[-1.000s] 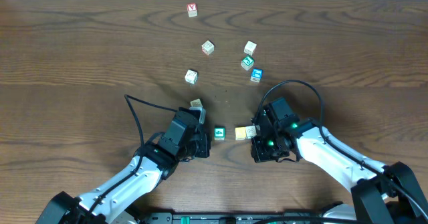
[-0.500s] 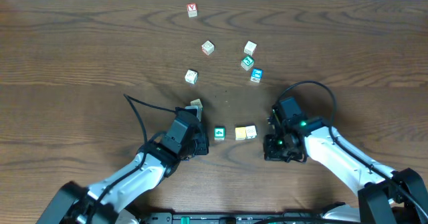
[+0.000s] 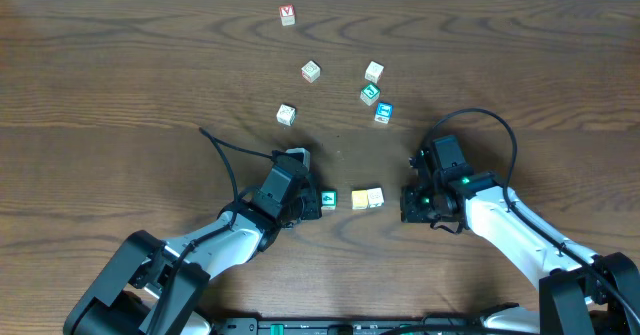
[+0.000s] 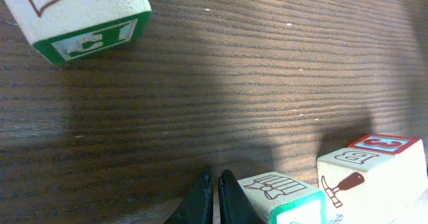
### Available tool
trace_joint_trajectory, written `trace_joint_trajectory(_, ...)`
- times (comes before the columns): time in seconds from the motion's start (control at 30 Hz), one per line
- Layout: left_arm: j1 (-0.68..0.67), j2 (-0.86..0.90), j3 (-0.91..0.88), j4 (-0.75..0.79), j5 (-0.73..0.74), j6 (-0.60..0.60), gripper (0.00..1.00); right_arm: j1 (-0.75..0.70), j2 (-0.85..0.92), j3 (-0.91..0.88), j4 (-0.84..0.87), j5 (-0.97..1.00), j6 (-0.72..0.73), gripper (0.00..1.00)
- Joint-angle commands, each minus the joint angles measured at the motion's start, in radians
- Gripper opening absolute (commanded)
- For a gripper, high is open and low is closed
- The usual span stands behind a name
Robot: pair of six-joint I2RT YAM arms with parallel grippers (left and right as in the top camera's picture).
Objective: Lift 3 blocks
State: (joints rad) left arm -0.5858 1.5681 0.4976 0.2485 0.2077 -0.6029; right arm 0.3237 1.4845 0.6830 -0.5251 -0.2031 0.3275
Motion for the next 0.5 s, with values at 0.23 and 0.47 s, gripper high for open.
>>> trace_joint_trajectory(0.23,-0.003,0.032,-0.007,-0.014,0.047,-0.005,0.07,-0.009,-0.008,-0.003,0.093,-0.080,-0.101,0.01)
trace_joint_trajectory(0.47,-0.005,0.032,-0.007,-0.014,0.074,-0.002,0.07,-0.008,0.026,-0.003,0.134,-0.168,-0.101,0.01)
